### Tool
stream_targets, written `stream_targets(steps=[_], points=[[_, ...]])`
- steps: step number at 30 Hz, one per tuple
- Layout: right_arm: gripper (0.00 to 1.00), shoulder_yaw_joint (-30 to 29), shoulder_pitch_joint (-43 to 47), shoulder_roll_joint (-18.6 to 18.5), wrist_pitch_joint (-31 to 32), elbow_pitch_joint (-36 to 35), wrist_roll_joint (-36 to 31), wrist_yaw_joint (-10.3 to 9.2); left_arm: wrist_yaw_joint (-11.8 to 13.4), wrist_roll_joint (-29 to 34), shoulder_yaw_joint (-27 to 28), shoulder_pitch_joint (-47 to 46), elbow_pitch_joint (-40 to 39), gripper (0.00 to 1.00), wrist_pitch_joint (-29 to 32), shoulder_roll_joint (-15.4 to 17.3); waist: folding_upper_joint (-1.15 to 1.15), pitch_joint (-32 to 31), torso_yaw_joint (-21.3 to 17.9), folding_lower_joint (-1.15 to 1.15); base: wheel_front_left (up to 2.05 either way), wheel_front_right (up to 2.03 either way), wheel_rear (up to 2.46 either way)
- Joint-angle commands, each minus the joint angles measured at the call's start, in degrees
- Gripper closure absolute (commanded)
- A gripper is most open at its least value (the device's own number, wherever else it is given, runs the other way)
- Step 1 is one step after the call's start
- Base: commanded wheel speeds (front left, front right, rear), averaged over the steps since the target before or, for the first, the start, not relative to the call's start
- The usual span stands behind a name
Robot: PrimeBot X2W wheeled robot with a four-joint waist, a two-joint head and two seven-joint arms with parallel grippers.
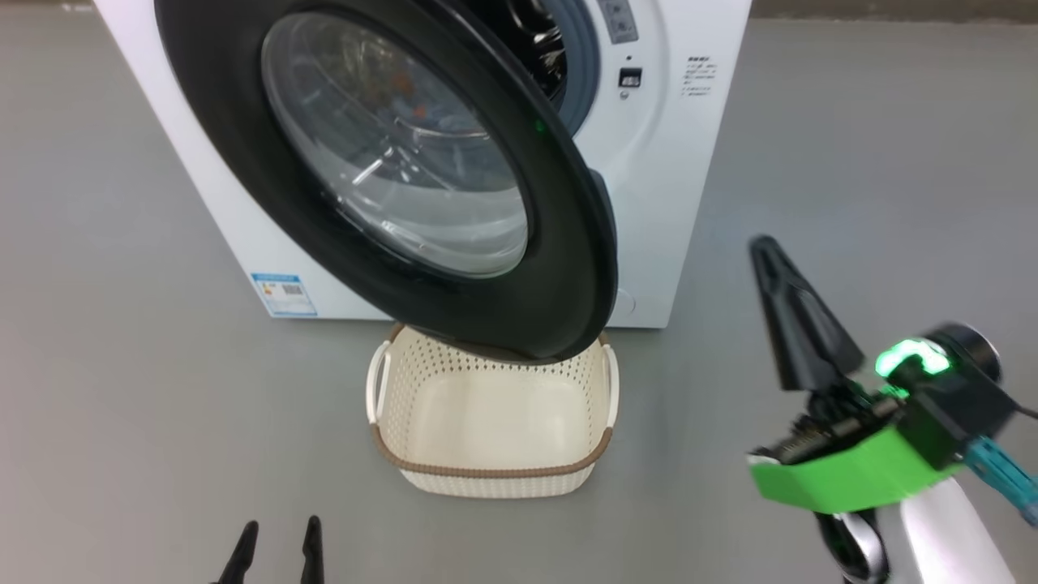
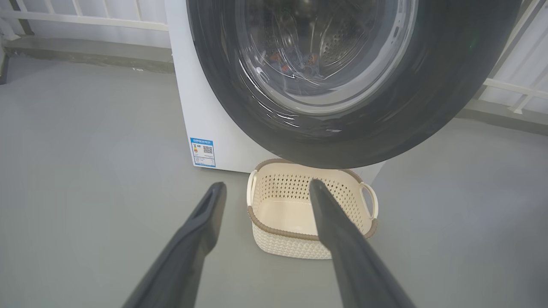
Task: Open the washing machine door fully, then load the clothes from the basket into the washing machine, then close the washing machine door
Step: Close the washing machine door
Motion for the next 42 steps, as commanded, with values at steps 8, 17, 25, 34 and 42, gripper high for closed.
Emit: stream_targets(steps=[8,17,25,34,42], points=[[1.00,10.20,-7.65,-1.31,-0.26,1.69,1.58,0.09,0.44,-1.47,-0.21,-5.50,-1.89,0.00,-0.60,0.17,0.00,4.77,4.11,0.00,0.00,0.00,0.00],[1.00,12.29,-12.28,-2.81,-0.26,8.42,1.61,0.09,0.67,-1.61,-0.73,-7.72,-1.75,0.00,-0.60,0.17,0.00,9.95,7.17,0.00,0.00,0.00,0.00],[1.00,11.38,-14.72,-3.16,-0.26,10.39,1.62,0.09,0.59,-1.68,-1.93,-9.83,-1.40,0.00,-0.60,0.17,0.00,12.42,9.21,0.00,0.00,0.00,0.00],[1.00,10.36,-16.55,-4.31,-0.26,11.37,1.49,0.09,1.07,-2.17,-2.77,-10.62,-1.50,0.00,-0.60,0.17,0.00,14.00,9.76,0.00,0.00,0.00,0.00],[1.00,9.41,-17.76,-4.80,-0.26,11.41,1.07,0.09,1.10,-2.69,-3.33,-11.23,-1.62,0.00,-0.60,0.17,0.00,15.54,9.35,0.00,0.00,0.00,0.00]])
